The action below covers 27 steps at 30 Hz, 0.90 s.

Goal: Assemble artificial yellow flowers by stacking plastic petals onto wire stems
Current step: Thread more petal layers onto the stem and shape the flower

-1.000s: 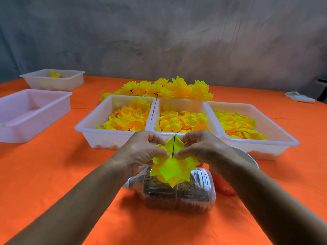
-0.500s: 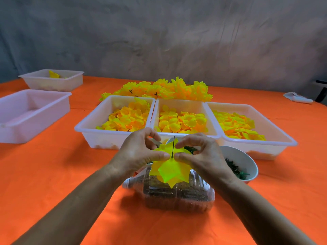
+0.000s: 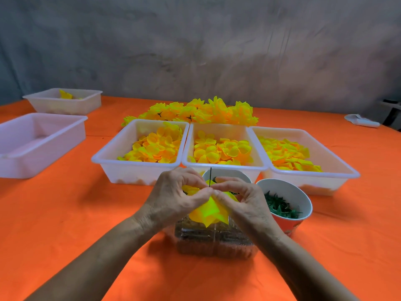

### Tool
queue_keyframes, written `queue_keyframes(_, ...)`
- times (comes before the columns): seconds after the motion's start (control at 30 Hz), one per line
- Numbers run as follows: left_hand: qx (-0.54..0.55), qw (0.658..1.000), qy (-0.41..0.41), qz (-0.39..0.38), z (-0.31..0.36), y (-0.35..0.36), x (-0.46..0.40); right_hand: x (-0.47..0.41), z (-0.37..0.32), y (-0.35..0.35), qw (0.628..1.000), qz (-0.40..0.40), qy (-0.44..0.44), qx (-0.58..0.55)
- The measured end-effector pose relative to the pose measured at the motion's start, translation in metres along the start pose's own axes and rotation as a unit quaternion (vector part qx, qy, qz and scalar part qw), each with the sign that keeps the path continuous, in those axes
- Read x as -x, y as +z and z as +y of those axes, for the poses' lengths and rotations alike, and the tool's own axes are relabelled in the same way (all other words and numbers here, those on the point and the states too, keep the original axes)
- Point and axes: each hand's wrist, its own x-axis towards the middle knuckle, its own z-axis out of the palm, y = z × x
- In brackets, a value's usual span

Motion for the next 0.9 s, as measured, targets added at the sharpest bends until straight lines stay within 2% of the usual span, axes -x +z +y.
queue_keyframes(0.33,0.088,0.995,0.003,0.050,-0.011,0.013,0.003,0.003,0.008,0.004,0.999,0.007,-0.007,-0.052)
queue_keyframes(0.53,0.106,0.993,-0.013,0.055,-0.014,0.018,0.005,0.002,0.003,-0.005,0.996,-0.023,0.015,-0.085)
queue_keyframes(0.63,0.091,0.994,-0.033,0.047,-0.016,0.018,0.004,-0.004,0.002,-0.033,0.993,0.075,0.017,-0.085)
queue_keyframes(0.7,0.086,0.994,-0.037,0.049,-0.015,0.018,0.004,-0.011,0.007,-0.059,0.990,0.134,0.046,-0.025)
queue_keyframes(0.73,0.087,0.994,-0.039,0.051,-0.014,0.018,0.004,-0.014,0.011,-0.071,0.988,0.135,0.069,0.027)
queue_keyframes(0.8,0.090,0.993,-0.041,0.057,-0.013,0.019,0.003,-0.020,0.021,-0.087,0.973,0.087,0.129,0.173)
queue_keyframes(0.9,0.080,0.994,-0.041,0.061,-0.013,0.019,0.002,-0.027,0.036,-0.090,0.922,-0.021,0.183,0.341)
